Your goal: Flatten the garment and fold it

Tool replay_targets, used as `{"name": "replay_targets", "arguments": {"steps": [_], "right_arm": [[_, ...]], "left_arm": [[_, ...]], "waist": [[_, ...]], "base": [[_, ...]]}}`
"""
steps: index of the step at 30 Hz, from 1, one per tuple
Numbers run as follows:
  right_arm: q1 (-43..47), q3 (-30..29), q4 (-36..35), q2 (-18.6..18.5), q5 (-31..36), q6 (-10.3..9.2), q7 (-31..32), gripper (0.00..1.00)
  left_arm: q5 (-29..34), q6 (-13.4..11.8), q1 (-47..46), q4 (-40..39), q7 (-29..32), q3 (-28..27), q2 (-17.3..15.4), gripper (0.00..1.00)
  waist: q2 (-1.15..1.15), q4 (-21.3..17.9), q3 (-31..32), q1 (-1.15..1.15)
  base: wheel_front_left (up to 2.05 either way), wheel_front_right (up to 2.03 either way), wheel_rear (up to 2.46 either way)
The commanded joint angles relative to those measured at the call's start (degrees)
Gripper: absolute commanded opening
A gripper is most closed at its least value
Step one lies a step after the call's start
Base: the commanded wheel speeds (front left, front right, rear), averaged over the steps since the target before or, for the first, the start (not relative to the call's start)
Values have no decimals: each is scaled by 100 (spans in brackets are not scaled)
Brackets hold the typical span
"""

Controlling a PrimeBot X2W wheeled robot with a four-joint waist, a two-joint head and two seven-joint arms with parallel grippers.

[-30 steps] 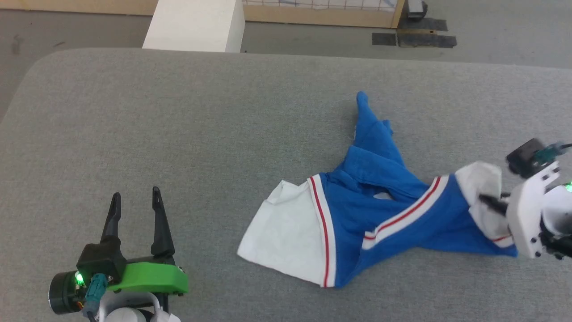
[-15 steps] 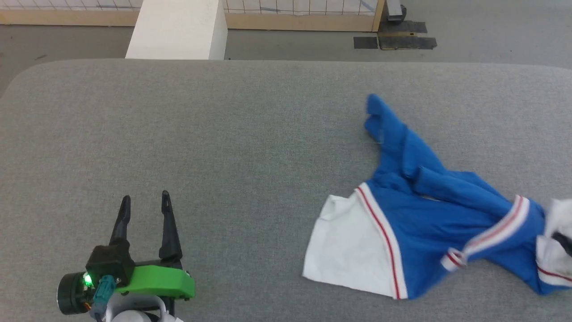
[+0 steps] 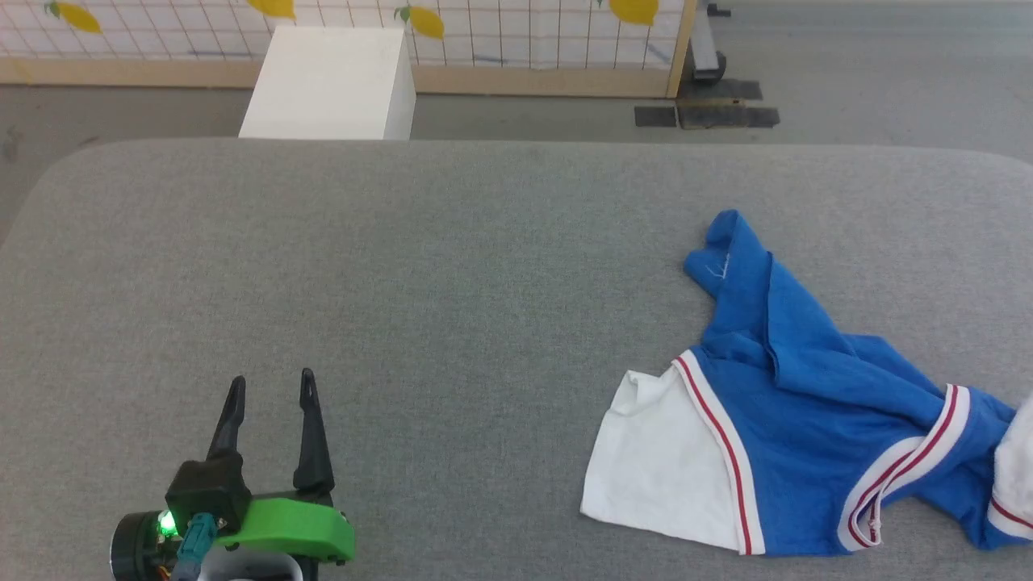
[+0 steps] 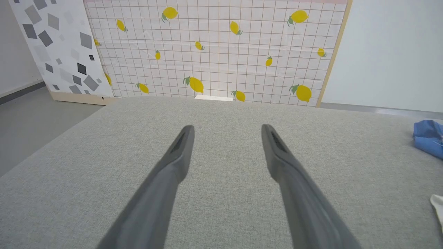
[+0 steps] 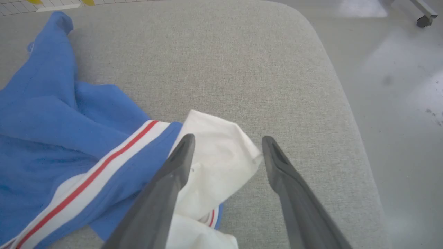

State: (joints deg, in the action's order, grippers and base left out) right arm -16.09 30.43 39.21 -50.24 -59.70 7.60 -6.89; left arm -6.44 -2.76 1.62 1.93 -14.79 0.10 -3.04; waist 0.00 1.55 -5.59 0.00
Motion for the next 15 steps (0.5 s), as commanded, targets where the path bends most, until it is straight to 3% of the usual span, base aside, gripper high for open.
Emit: {"name": "replay_targets", "arguments": {"steps": [1, 8, 15], "right_arm": [[-8, -76, -53, -45, 171, -11, -190, 100], [-316, -455, -1042, -126, 1297, -11, -348, 100], [-800, -300, -2943, 10, 2286, -11, 1060, 100]], "left_arm": [[55, 27, 83, 8, -21, -30, 16, 100], [151, 53, 174, -77, -21, -86, 16, 100], [196, 82, 189, -104, -21, -96, 16, 100]], "waist": [[0, -68, 171, 0], [0, -126, 295, 0], [0, -69, 260, 0]], "base": [[0, 0, 0], [0, 0, 0], [0, 0, 0]]}}
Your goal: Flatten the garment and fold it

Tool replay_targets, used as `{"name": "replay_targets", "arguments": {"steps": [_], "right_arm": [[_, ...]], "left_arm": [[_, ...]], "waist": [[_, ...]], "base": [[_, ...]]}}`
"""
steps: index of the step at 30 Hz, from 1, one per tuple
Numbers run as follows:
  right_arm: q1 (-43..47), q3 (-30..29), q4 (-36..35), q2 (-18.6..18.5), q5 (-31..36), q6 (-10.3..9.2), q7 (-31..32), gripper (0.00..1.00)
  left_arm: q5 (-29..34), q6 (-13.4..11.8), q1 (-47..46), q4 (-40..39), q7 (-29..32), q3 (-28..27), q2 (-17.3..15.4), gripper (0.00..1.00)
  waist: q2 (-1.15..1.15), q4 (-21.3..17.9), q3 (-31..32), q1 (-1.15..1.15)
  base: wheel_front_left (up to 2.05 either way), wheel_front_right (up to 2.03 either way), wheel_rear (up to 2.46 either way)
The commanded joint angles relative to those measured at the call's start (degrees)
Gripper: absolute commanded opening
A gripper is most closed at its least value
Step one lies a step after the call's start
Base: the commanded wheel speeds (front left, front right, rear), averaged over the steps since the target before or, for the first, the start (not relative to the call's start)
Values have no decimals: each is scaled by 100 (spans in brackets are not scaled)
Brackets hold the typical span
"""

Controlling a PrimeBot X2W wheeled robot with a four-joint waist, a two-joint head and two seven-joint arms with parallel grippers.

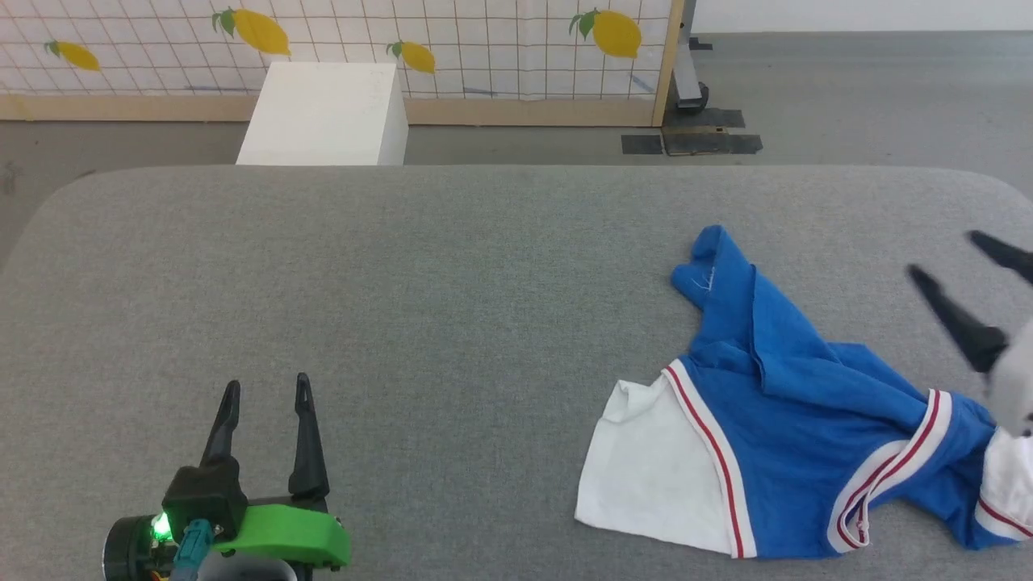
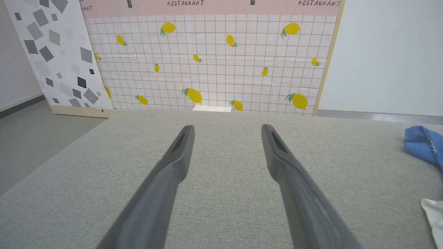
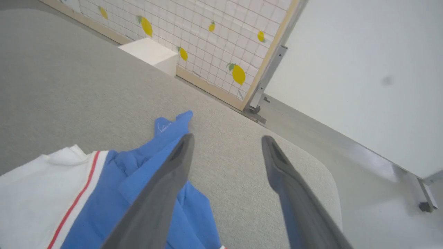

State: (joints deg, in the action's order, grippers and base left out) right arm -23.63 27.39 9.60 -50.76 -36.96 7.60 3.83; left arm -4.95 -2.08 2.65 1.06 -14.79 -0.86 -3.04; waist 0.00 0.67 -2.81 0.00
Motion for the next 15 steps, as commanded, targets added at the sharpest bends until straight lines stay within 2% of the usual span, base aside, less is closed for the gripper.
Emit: {"name": "replay_targets", "arguments": {"steps": [1, 4, 8, 12, 15], "right_arm": [[-137, 149, -291, 82, 62, -11, 300, 100], [-436, 774, -988, 41, 84, -11, 1232, 100], [-912, 1756, -1440, -34, -99, -11, 2308, 100], [-1361, 2691, -1323, -43, -373, -11, 3074, 100], [-1618, 3133, -1012, 120, -688, -11, 3279, 100]], "left_arm": [[45, 16, 80, -20, -21, 10, 16, 100], [31, 19, 35, -7, -21, 26, 16, 100], [1, -12, -41, -2, -21, 77, 16, 100], [-57, -47, -113, -5, -21, 126, 16, 100], [-106, -84, -163, -13, -21, 161, 16, 100]], "waist": [[0, 43, -39, 0], [0, 138, -102, 0], [0, 281, -200, 0], [0, 429, -322, 0], [0, 521, -442, 0]], "base": [[0, 0, 0], [0, 0, 0], [0, 0, 0], [0, 0, 0], [0, 0, 0]]}}
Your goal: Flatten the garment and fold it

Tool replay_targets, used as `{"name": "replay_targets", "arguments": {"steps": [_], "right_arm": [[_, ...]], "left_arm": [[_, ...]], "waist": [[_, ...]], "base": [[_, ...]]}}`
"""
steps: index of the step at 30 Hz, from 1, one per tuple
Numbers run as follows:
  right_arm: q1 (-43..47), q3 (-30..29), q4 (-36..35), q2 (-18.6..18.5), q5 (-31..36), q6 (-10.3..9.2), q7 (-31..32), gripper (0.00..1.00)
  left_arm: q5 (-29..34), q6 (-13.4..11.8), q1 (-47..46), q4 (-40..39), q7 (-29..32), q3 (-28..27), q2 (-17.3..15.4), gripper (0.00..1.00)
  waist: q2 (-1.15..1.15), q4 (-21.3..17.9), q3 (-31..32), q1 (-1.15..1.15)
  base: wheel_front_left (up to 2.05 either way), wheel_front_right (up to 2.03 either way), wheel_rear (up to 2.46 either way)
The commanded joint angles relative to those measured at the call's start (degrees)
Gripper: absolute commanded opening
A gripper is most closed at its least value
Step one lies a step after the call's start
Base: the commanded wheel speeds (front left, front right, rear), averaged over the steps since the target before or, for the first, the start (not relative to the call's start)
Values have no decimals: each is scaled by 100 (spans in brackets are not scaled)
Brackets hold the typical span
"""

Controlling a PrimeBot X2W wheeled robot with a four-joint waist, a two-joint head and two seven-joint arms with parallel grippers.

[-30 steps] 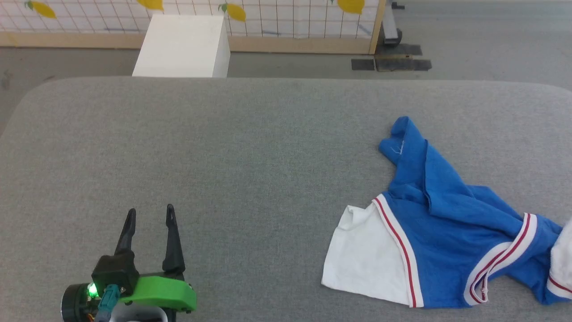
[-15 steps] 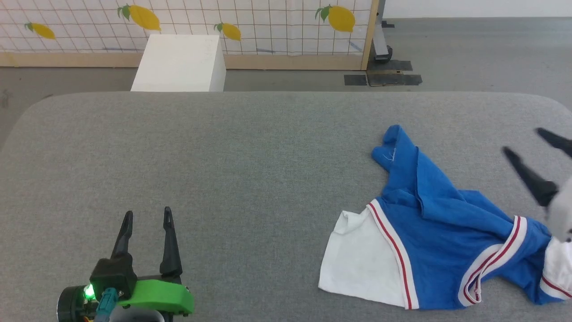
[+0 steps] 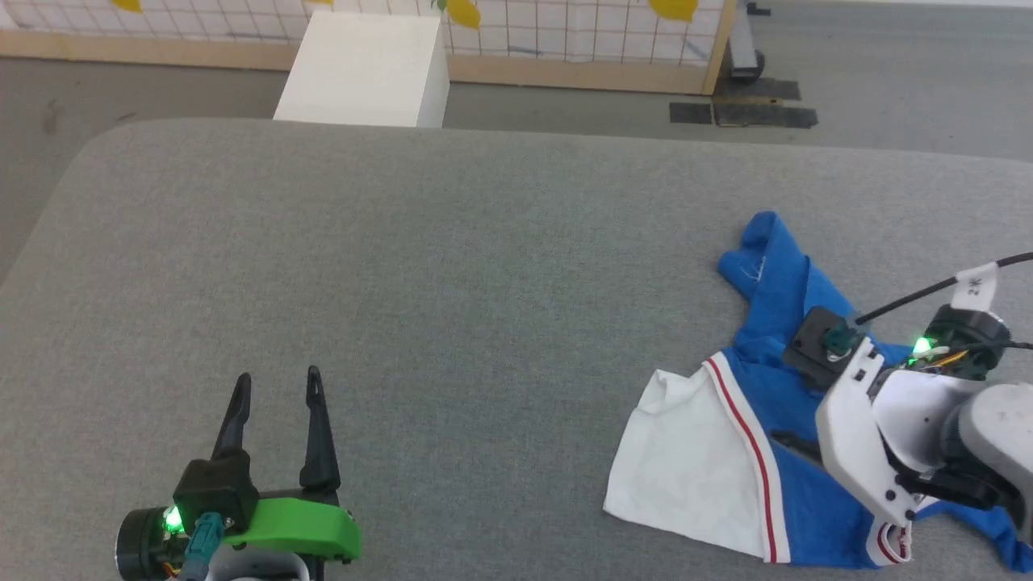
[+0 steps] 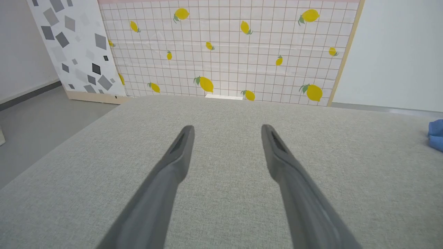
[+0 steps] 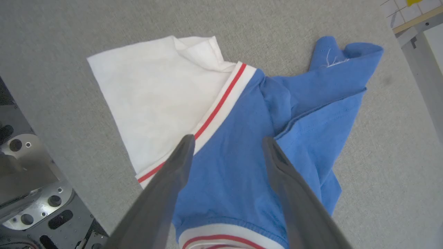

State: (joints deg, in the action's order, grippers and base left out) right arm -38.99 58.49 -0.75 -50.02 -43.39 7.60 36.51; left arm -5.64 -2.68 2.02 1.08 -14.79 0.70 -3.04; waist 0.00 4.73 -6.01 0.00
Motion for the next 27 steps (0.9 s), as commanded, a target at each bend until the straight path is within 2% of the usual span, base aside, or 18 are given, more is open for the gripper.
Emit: {"name": "replay_targets", "arguments": {"steps": [1, 10, 15, 19, 20, 21, 24, 27], "right_arm": [[-171, 175, 157, 121, -131, -11, 16, 100], [-712, 1179, 916, 851, -507, -11, -328, 100], [-819, 1455, 1338, 1076, -238, -11, -94, 100], [-554, 1482, 1320, 1162, 23, -11, 270, 100], [-509, 1483, 1282, 1162, 16, -11, 295, 55], [-492, 1484, 1258, 1152, -5, -11, 249, 0], [-523, 1485, 1195, 1120, -4, -11, 114, 0], [-664, 1485, 1077, 1094, -72, -11, -345, 0]], "left_arm": [[-57, -36, -133, -16, -21, 33, 16, 100], [-217, -147, -442, -22, -21, 206, 16, 100], [-297, -171, -537, 8, -21, 220, 16, 100], [-335, -201, -581, 34, -21, 244, 16, 100], [-339, -208, -584, 37, -21, 240, 16, 100], [-342, -213, -585, 38, -21, 229, 16, 100], [-335, -230, -558, 38, -21, 195, 16, 100], [-317, -235, -533, 46, -21, 203, 16, 100]], "waist": [[0, 162, -176, 0], [0, 536, -625, 0], [0, 650, -810, 0], [0, 715, -856, 0], [0, 721, -854, 0], [0, 720, -847, 0], [0, 690, -803, 0], [0, 676, -721, 0]], "base": [[0, 0, 0], [0, 0, 0], [0, 0, 0], [0, 0, 0], [0, 0, 0], [0, 0, 0], [0, 0, 0], [0, 0, 0]]}}
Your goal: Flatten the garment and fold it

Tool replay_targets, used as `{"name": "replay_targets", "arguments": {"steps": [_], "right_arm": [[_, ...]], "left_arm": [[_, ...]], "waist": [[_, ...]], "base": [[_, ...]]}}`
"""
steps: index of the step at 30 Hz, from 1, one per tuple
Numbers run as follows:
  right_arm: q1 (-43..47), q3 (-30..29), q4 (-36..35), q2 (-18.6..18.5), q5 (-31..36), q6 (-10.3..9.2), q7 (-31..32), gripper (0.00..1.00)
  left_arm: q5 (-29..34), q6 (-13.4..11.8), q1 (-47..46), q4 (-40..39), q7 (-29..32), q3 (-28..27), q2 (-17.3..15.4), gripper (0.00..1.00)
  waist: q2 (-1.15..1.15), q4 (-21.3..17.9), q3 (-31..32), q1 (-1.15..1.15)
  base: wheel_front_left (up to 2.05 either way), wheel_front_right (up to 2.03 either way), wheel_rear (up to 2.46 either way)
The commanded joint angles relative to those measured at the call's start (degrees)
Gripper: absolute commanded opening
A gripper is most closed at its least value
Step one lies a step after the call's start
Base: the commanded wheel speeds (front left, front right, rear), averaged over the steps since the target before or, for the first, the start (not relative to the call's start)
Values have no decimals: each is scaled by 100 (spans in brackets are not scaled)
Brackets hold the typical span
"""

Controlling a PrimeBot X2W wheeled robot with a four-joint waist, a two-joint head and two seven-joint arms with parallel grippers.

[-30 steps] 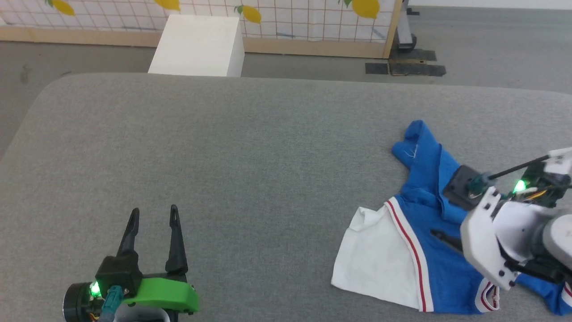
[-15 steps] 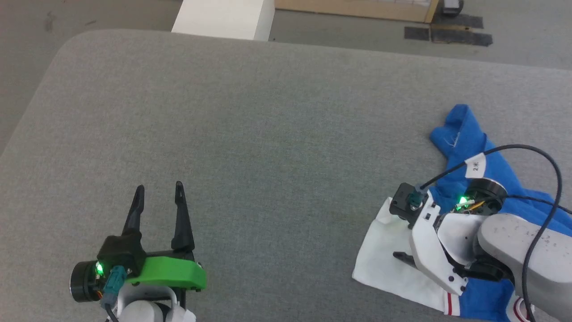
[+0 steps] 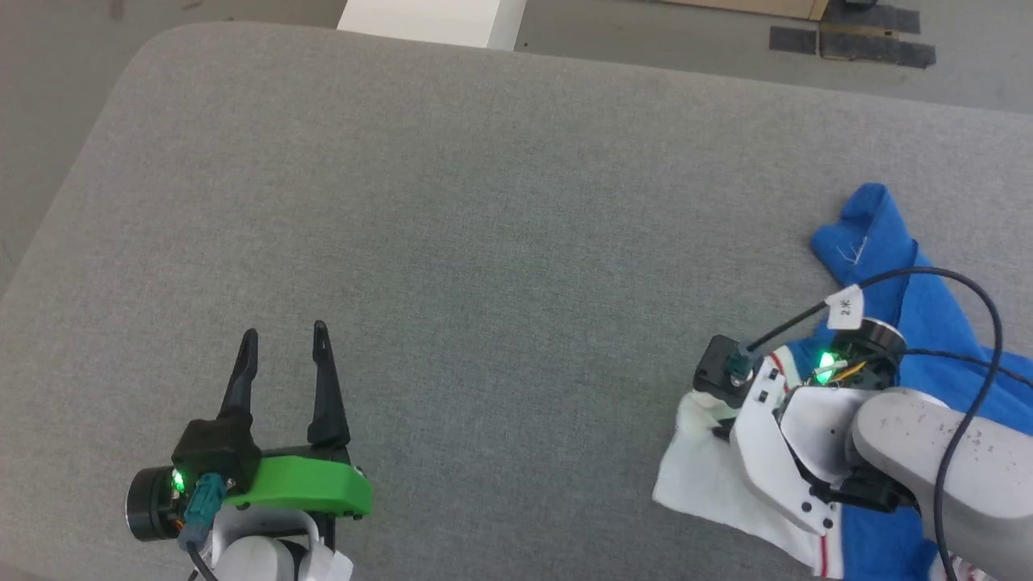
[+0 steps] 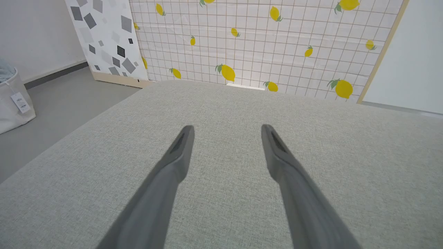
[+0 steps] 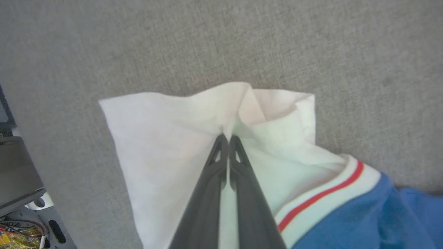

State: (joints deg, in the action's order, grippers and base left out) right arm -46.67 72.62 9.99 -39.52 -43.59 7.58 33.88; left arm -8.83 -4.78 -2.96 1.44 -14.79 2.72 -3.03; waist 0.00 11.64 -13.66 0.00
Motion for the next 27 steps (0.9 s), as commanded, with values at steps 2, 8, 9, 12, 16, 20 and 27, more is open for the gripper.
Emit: {"name": "replay_targets", "arguments": {"steps": [2, 8, 9, 12, 16, 20, 27], "right_arm": [[-23, 73, -53, 46, -171, -9, -430, 0], [-594, 69, -131, 259, -323, -9, -1211, 0], [-727, 70, -90, 365, -303, -9, -1289, 0], [-1007, 71, 149, 765, -245, -9, -1425, 0], [-1175, 72, 605, 1446, -33, -9, -1357, 0], [-1063, 73, 1142, 1931, 140, -9, -974, 0], [-589, 73, 1866, 2148, 413, -9, -770, 0]], "left_arm": [[6, -24, -21, 10, -21, 3, 15, 100], [-10, -14, -10, 3, -21, 38, 15, 100], [-14, -5, -11, 6, -21, 34, 15, 100], [-42, 6, -50, 10, -21, 72, 15, 100], [-103, -20, -150, 33, -21, 211, 15, 100], [-163, -76, -228, 56, -21, 301, 15, 100], [-221, -109, -287, 127, -21, 337, 15, 100]], "waist": [[0, -9, 92, 0], [0, 115, 138, 0], [0, 148, 111, 0], [0, 259, 10, 0], [0, 460, -180, 0], [0, 620, -323, 0], [0, 686, -408, 0]], "base": [[0, 0, 0], [0, 0, 0], [0, 0, 0], [0, 0, 0], [0, 0, 0], [0, 0, 0], [0, 0, 0]]}}
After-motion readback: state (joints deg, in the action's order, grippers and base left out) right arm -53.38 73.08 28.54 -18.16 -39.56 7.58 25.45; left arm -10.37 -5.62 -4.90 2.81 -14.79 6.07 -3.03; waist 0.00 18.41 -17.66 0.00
